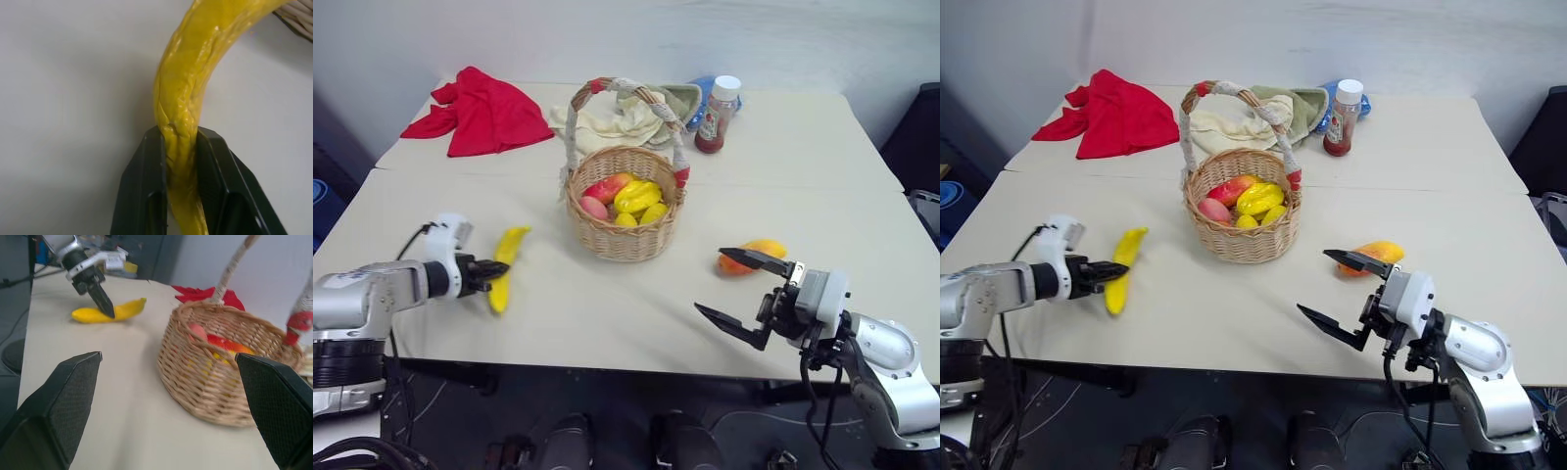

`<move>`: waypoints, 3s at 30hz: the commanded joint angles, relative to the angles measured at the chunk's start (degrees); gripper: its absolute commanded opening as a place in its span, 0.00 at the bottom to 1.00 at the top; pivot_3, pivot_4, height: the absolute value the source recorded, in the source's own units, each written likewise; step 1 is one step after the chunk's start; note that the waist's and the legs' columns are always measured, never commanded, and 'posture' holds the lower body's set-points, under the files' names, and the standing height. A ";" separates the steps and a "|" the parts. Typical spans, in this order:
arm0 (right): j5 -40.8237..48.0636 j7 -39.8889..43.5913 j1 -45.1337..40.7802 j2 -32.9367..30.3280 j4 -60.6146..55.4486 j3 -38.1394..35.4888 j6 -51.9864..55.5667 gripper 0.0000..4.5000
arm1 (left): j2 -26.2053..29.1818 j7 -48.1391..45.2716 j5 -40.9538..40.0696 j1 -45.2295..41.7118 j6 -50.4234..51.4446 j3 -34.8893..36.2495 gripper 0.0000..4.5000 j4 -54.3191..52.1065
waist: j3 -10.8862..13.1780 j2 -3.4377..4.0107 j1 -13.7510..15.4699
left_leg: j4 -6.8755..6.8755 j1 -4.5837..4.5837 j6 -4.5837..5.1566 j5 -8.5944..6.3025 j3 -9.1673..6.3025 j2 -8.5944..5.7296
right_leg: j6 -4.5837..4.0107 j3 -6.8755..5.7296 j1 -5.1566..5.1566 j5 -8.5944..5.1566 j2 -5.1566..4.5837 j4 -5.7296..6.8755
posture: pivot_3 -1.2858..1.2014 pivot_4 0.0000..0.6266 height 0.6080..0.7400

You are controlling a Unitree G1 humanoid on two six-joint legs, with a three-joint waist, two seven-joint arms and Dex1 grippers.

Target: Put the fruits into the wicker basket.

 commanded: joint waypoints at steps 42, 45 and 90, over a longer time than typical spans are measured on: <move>-5.43 -0.57 26.95 1.42 13.31 -25.72 -14.63 1.00 | 7.79 -51.44 3.30 -6.63 -47.47 -3.46 0.63 7.95 | 0.04 -0.08 0.31 | 0.13 0.08 0.25 -0.24 0.96 0.07 | 0.23 1.07 -0.24 0.08 0.53 -0.10 | 0.52 0.24 1.00; -7.72 -1.07 26.59 1.05 16.85 -25.95 -18.15 1.00 | 5.58 -48.73 2.14 2.93 -50.06 0.48 0.63 3.25 | 0.05 -0.08 0.25 | 0.12 0.16 0.27 -0.26 0.93 0.13 | 0.22 1.12 -0.17 0.08 0.32 -0.08 | 0.52 0.24 1.00; 3.80 5.67 -41.67 4.60 10.91 14.19 34.54 0.51 | -5.09 -22.79 -17.18 21.34 -33.86 15.99 1.00 -26.15 | 0.07 0.02 -2.20 | 0.53 -0.17 -0.20 -0.40 1.25 0.84 | 0.01 1.39 -0.85 -0.01 0.81 0.48 | 0.52 0.24 1.00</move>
